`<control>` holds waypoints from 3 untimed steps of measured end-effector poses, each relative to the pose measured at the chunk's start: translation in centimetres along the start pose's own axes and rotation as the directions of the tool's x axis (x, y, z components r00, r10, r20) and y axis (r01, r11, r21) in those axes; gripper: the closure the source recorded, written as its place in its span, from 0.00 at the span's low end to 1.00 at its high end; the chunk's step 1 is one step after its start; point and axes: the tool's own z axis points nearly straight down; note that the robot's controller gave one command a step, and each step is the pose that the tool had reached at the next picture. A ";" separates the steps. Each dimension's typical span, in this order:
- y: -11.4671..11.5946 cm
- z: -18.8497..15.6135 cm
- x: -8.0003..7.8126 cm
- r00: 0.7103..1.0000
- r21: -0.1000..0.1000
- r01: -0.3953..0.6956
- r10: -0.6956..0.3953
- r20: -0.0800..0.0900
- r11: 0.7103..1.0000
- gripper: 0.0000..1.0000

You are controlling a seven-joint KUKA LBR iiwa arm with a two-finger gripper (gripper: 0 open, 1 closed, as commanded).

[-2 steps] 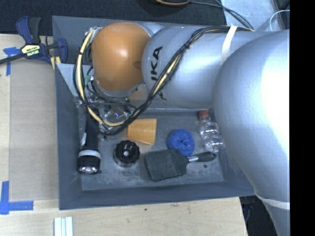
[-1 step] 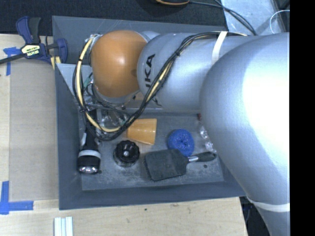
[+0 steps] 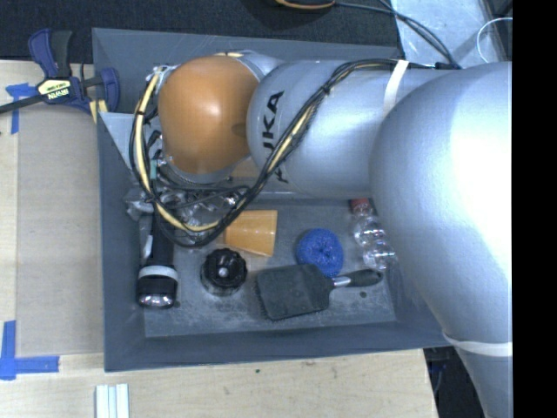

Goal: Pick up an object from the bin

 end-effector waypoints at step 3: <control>-0.2 3.5 0.1 1.000 0.002 -0.010 0.010 0.003 1.000 1.00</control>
Offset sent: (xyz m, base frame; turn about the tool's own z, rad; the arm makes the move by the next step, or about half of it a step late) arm 0.0059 -0.0021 -0.0352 -0.0499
